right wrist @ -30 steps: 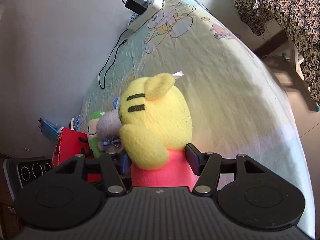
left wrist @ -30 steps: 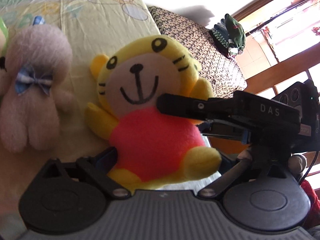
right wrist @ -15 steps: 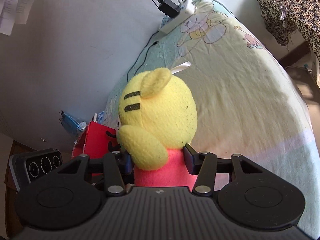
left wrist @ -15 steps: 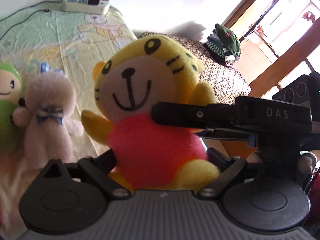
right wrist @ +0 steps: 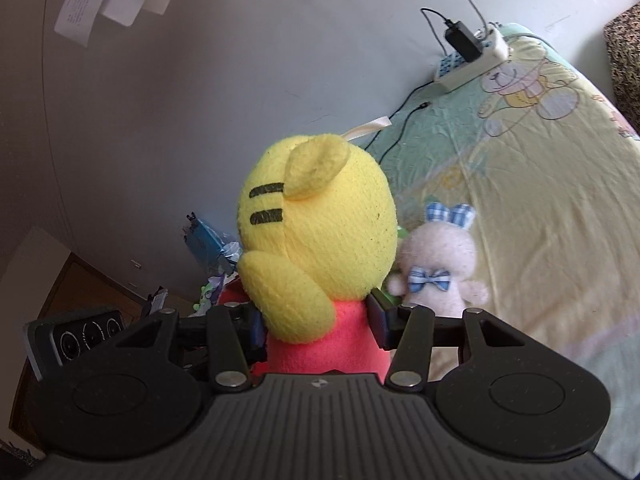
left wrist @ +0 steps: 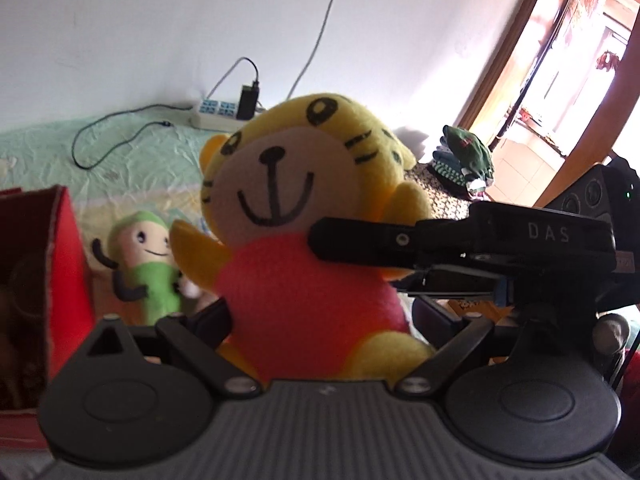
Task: Organize objects
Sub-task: 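Lift the yellow tiger off the bed with the right gripper, then carry the yellow tiger over the red box and lower it in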
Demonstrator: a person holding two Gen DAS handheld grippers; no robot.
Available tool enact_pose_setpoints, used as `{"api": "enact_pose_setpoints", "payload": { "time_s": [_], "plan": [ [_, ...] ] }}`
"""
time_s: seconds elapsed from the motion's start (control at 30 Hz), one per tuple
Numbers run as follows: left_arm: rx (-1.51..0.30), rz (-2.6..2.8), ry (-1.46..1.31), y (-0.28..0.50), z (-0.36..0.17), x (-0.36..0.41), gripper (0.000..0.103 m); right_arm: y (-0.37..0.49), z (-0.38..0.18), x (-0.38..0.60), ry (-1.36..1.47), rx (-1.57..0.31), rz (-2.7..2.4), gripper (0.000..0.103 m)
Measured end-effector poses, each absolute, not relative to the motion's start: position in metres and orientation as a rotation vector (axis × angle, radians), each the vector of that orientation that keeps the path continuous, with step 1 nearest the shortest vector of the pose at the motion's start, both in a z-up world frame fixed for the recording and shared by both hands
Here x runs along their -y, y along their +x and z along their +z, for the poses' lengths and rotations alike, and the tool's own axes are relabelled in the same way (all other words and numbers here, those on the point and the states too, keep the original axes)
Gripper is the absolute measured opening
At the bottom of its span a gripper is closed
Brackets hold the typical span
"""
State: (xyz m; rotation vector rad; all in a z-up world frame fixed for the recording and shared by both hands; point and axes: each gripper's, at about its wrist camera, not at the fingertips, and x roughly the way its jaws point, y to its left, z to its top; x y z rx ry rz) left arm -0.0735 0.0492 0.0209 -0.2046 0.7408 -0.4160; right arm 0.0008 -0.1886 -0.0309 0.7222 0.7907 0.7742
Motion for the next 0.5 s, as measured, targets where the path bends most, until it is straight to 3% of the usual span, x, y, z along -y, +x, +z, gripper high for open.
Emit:
{"api": "enact_pose_setpoints", "payload": {
  "time_s": [0.23,0.5],
  "plan": [
    [-0.666,-0.319,-0.228,-0.098,0.039,-0.136,0.093,-0.002,-0.005,0.101,0.673,-0.753,0.883,0.052],
    [-0.716,-0.263,-0.272,-0.098,0.017,-0.215,0.093,0.002,-0.013,0.011,0.637,-0.787,0.861,0.052]
  ]
}}
